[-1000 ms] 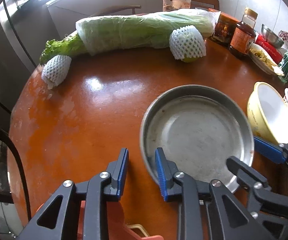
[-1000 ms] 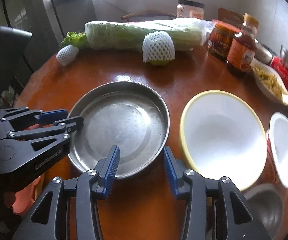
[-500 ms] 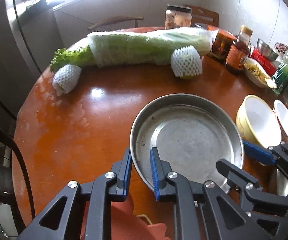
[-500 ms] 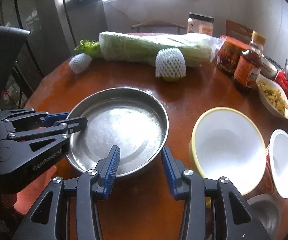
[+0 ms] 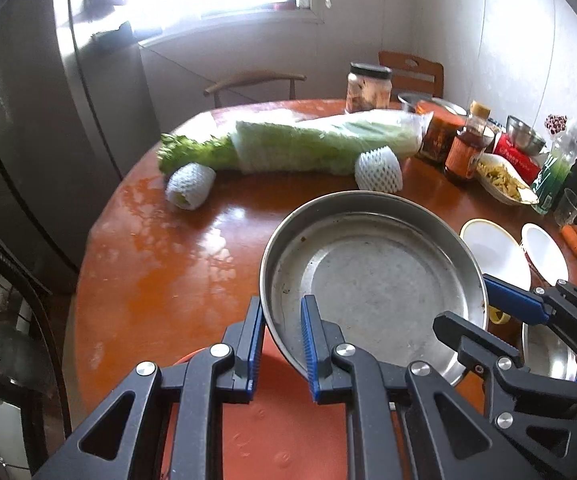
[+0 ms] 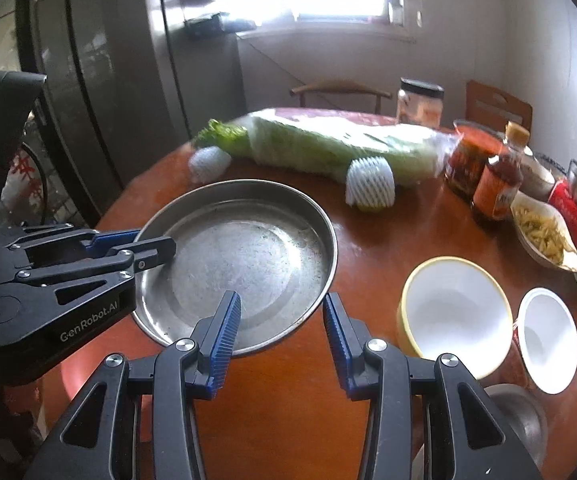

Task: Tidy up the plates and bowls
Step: 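Grip the steel tray rim with both tools and lift it over the pink plate, then lower the steel tray onto the stacked pink plate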

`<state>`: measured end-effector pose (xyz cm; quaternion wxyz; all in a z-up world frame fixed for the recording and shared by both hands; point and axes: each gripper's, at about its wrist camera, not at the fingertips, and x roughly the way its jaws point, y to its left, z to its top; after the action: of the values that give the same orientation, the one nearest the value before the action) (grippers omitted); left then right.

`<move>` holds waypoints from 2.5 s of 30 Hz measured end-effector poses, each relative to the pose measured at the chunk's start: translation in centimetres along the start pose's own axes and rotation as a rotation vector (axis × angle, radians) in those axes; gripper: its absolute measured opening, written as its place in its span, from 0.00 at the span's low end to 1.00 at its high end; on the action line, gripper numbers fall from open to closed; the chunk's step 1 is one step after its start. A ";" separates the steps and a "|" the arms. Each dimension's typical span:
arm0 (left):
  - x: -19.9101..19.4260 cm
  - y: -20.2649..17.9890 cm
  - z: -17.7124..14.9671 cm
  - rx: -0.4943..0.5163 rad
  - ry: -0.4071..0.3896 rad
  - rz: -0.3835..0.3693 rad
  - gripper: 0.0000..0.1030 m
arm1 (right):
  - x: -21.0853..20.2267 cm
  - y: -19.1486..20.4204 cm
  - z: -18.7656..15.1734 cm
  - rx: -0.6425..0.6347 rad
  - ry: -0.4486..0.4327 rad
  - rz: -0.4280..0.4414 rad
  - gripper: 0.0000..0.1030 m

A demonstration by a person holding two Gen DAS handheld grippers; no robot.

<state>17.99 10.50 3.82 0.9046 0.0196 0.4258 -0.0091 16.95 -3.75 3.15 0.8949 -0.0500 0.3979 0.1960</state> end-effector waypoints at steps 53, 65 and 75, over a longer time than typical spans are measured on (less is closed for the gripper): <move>-3.2 5.5 -9.7 -0.104 0.003 0.065 0.17 | -2.0 9.6 -5.8 -0.132 -0.004 0.051 0.43; -1.8 5.7 -10.3 -0.094 0.015 0.077 0.18 | -1.0 9.7 -6.4 -0.136 0.028 0.052 0.43; -1.3 5.6 -10.6 -0.082 0.023 0.111 0.19 | -0.4 10.1 -6.4 -0.140 0.032 0.060 0.43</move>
<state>9.17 16.58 -1.82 0.8987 0.0060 0.4346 0.0586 8.38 3.81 -0.25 0.8764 -0.1036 0.3987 0.2494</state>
